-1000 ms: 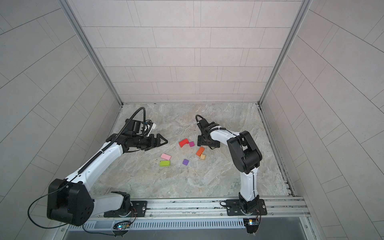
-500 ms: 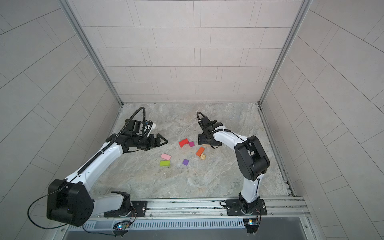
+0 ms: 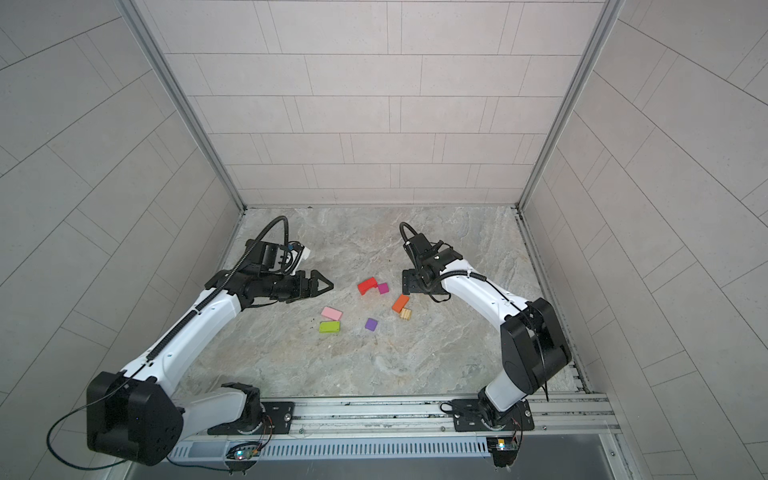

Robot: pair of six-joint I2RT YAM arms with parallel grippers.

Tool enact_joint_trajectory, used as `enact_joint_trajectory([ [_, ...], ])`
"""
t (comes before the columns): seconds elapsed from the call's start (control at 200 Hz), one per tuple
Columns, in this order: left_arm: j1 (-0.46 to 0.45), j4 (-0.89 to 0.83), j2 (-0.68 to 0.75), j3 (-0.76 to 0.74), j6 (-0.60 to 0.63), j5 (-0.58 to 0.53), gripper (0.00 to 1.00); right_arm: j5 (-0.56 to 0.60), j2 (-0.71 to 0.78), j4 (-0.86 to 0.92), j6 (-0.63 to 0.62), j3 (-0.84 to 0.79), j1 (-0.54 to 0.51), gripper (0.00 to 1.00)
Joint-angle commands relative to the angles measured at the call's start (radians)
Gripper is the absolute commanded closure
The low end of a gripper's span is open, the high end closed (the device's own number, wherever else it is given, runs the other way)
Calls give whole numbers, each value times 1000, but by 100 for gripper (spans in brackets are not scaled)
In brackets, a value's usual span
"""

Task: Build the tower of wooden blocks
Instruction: 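Open the right gripper and raise it off the three wooden bars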

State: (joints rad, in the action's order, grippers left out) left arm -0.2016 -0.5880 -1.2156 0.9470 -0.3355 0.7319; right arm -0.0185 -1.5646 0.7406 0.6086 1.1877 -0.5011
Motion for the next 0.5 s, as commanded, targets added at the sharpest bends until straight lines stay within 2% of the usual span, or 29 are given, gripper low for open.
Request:
enact_joint_trajectory([
  [0.0, -2, 31, 16, -19, -16, 8, 8, -13, 6, 21, 67, -14, -38, 18],
  [0.39, -2, 40, 17, -25, -28, 4, 8, 67, -80, -160, 345, -45, -153, 31],
  [0.495, -2, 39, 22, -25, -28, -2, 8, 67, -120, -197, 368, -38, -159, 32],
])
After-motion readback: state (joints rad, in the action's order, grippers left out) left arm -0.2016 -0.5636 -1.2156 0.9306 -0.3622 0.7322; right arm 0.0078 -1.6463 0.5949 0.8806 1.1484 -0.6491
